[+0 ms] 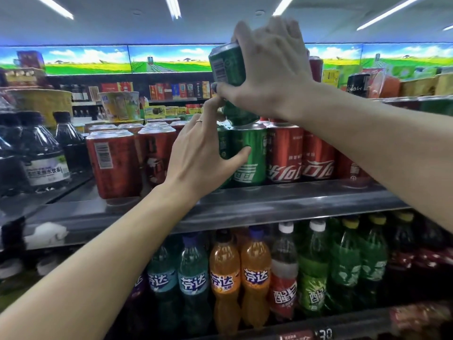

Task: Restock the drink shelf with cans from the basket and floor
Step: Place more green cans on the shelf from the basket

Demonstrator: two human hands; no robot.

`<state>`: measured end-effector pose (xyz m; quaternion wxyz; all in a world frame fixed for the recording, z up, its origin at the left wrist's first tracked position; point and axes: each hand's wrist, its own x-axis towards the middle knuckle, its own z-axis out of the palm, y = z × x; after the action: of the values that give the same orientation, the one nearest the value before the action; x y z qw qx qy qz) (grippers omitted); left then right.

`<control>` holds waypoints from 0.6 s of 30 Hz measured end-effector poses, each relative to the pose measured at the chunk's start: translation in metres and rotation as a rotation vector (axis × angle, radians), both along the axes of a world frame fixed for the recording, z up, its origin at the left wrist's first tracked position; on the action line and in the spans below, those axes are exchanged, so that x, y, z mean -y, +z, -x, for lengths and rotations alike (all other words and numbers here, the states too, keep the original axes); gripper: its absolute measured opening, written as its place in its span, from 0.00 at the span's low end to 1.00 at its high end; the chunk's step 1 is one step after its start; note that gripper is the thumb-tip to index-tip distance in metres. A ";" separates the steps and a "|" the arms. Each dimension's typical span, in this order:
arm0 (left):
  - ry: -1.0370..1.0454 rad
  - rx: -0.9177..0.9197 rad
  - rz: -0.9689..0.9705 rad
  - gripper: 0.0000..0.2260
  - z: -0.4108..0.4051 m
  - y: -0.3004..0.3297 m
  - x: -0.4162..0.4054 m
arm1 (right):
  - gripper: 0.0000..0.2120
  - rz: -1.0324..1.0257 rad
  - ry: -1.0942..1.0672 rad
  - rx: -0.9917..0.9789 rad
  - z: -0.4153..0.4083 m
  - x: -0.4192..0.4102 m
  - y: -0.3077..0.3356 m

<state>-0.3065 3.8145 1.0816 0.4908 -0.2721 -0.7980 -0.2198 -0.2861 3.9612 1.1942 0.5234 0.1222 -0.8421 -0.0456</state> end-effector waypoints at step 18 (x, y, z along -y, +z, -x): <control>0.072 -0.034 0.035 0.39 0.003 0.001 -0.006 | 0.34 0.038 0.009 0.118 0.006 -0.024 0.005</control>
<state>-0.3093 3.8209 1.0827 0.5069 -0.2553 -0.8027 -0.1833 -0.2925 3.9848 1.1997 0.4752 0.1185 -0.8716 -0.0199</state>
